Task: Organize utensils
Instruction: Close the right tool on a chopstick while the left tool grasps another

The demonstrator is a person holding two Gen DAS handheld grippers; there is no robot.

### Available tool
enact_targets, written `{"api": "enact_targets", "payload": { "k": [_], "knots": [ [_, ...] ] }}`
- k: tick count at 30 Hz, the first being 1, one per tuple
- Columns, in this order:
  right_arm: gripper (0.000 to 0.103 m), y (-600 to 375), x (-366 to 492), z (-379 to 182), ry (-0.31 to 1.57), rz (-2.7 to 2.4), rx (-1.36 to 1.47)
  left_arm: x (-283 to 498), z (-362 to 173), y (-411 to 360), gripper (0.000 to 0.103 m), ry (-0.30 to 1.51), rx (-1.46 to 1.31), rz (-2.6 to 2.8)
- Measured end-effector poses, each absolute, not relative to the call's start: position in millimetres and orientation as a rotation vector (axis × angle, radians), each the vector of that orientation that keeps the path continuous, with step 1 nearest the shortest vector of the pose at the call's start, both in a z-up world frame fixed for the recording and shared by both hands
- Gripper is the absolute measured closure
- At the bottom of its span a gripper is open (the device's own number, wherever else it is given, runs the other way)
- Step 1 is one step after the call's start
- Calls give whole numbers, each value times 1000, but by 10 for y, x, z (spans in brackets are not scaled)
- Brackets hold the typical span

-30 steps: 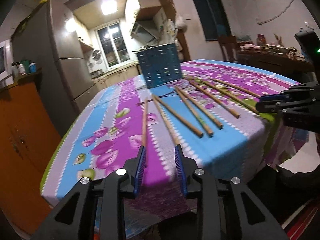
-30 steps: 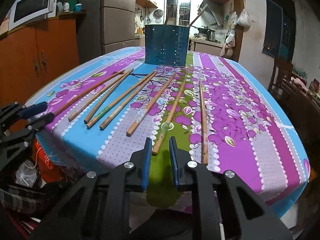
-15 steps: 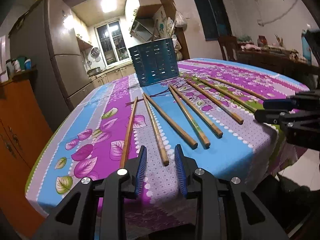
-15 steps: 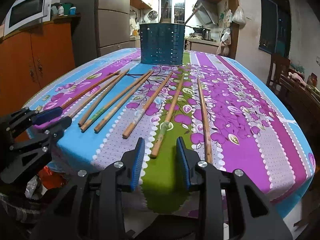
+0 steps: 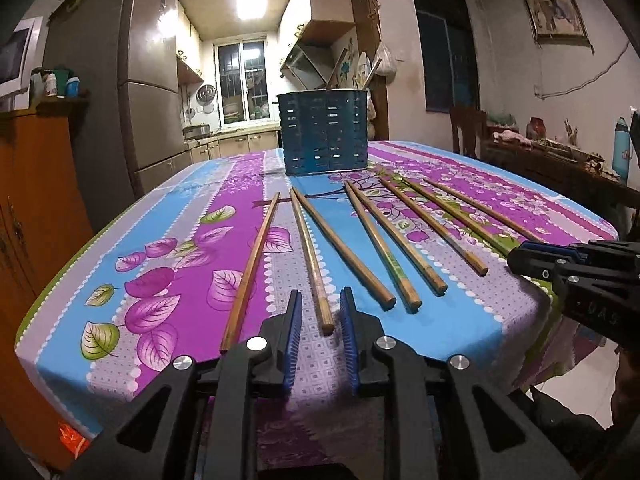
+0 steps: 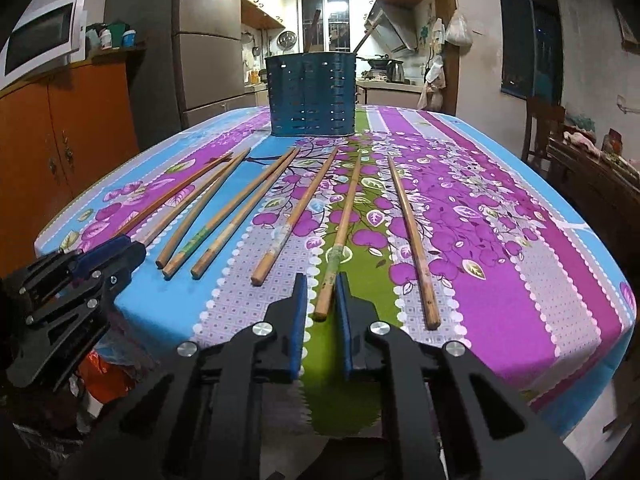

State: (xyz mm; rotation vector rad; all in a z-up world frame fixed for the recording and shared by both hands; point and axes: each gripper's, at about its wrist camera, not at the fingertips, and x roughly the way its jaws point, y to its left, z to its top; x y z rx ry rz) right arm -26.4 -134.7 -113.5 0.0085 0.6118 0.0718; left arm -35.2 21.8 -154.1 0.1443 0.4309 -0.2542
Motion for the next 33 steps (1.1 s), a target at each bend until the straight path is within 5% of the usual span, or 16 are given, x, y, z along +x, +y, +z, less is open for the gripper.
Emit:
{"api": "enact_targets", "payload": {
  "k": [7,21,33],
  "knots": [
    [97,-1357,-284,-1144,601,61,46,-365,-1559,221,94,408,140,-254],
    [98,-1412,-440,-924,501,39,44,-393,-1305,295,96,354,135,-234],
    [98,-1465,-592,-345,302,70,-41,-584,-565,358,96,198,117,-251]
  ]
}}
